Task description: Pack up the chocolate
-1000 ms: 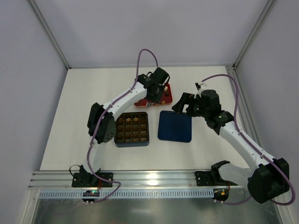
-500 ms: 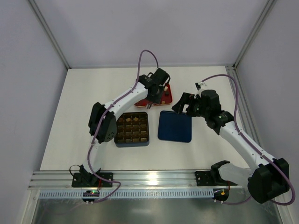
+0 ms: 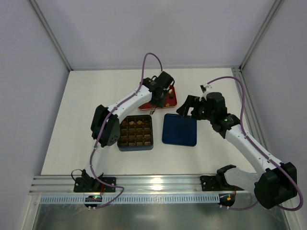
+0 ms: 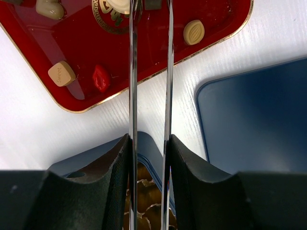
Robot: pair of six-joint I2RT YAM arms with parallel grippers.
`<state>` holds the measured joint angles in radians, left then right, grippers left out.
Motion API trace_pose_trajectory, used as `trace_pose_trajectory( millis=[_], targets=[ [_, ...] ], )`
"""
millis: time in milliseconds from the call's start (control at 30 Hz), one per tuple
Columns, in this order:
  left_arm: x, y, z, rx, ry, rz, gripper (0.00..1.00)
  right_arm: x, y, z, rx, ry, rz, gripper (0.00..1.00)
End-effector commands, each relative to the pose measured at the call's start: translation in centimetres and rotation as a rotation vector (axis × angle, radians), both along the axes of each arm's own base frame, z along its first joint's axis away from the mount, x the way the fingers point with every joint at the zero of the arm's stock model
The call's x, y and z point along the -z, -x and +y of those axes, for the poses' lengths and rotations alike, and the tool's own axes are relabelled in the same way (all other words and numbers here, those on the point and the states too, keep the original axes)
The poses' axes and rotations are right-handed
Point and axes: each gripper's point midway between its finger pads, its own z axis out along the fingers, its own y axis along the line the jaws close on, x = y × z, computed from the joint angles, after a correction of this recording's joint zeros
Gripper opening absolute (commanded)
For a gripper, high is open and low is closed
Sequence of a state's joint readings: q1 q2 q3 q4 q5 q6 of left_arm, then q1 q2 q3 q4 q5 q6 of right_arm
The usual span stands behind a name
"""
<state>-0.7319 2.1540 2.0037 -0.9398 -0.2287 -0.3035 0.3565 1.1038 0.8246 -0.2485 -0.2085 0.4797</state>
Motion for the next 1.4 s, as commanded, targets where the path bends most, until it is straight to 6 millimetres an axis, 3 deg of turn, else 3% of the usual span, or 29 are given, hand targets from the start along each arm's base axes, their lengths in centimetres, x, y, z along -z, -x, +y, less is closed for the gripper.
trace_pose_trajectory(
  millis=[0,367,767,1033,1367],
  targets=[
    [-1.8,-0.3,0.1,-0.005,0.016,-0.043,0.36,-1.6,-0.3,0.2,-0.001,-0.021,-0.054,0.95],
    [-3.1,0.1,0.4,-0.006,0.034,-0.053,0.38,-1.6,-0.3,0.2,0.000,-0.025,-0.053,0.95],
    [-3.1,0.2,0.2,-0.002,0.039,-0.048,0.37,-1.5,-0.1,0.1,0.001,-0.025,-0.050,0.95],
    [-3.2,-0.1,0.1,-0.005,0.040,-0.053,0.27,-1.5,-0.1,0.1,0.002,-0.025,-0.051,0.95],
    [-6.5,0.4,0.2,-0.010,0.097,-0.100,0.19,-1.3,-0.3,0.2,0.003,-0.026,-0.049,0.95]
  ],
)
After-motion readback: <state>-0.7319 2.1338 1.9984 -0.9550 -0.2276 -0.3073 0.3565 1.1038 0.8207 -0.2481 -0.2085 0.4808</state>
